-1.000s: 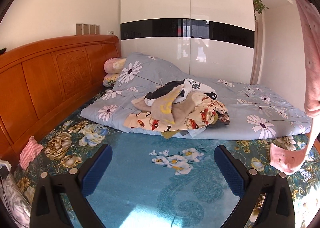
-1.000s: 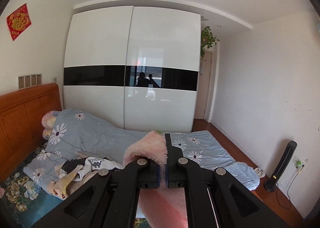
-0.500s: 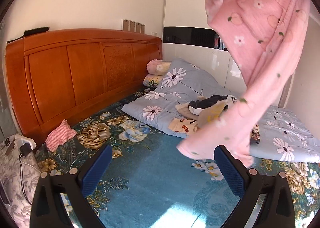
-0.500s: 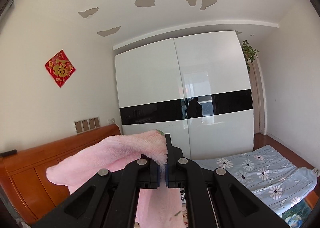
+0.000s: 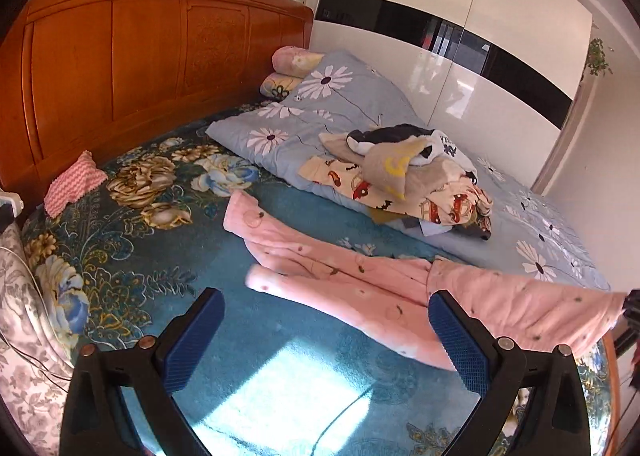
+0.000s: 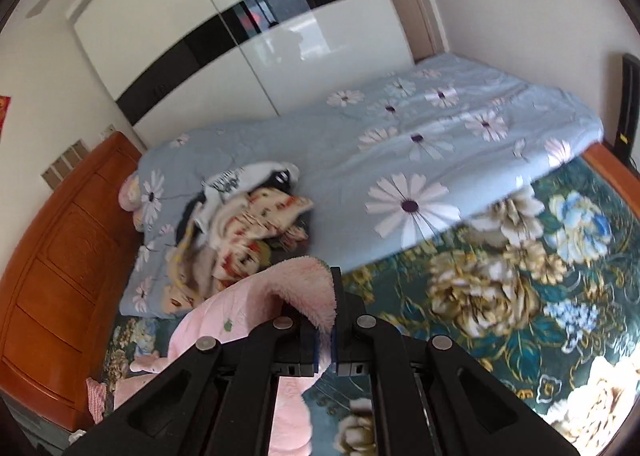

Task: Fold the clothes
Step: 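Grasp the pink pajama sleeve cuff with the right gripper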

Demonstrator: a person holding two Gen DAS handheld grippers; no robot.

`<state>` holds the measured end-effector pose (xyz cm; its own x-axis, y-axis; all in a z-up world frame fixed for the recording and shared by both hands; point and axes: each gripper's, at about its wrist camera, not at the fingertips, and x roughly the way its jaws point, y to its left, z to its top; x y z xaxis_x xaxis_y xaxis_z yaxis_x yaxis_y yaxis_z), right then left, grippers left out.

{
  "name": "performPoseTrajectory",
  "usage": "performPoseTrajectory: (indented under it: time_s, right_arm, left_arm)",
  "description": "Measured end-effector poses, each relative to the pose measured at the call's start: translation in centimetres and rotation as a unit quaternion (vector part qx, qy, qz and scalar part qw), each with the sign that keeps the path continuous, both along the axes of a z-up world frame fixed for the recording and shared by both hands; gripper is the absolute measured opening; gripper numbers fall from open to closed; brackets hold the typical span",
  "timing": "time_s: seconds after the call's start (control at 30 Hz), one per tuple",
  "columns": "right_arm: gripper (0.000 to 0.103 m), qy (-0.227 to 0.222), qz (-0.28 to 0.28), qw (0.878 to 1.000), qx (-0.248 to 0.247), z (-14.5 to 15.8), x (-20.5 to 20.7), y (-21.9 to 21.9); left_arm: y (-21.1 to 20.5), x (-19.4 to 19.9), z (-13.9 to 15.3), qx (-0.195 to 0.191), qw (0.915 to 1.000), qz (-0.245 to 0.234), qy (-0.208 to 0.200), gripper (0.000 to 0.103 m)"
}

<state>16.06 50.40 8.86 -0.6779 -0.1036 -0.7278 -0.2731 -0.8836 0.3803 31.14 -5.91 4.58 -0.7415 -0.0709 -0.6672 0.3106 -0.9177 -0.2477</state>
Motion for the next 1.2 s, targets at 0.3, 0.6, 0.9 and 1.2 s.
performPoseTrajectory:
  time_s: [0.3, 0.6, 0.9, 1.2]
  right_arm:
    - [0.004, -0.108, -0.080, 0.990, -0.037, -16.6, 7.1, 8.2]
    - [0.021, -0.142, -0.015, 0.989, 0.036, -17.7, 8.6, 6.4]
    - [0.045, -0.120, 0.065, 0.982, 0.132, -15.4, 9.7, 1.0]
    - [0.050, -0.078, 0.280, 0.942, 0.168, -17.8, 1.3, -14.7]
  left_arm:
    - [-0.9, -2.5, -9.5, 0.114, 0.9868, 0.067, -0.094, 0.102]
    - [-3.7, -3.4, -16.6, 0.225, 0.9551, 0.132, -0.140, 0.102]
    - [-2.4, -5.2, -20.9, 0.274, 0.9363, 0.149, -0.162, 0.101]
    - [-3.1, -5.8, -20.7, 0.288, 0.9256, 0.185, -0.162, 0.099]
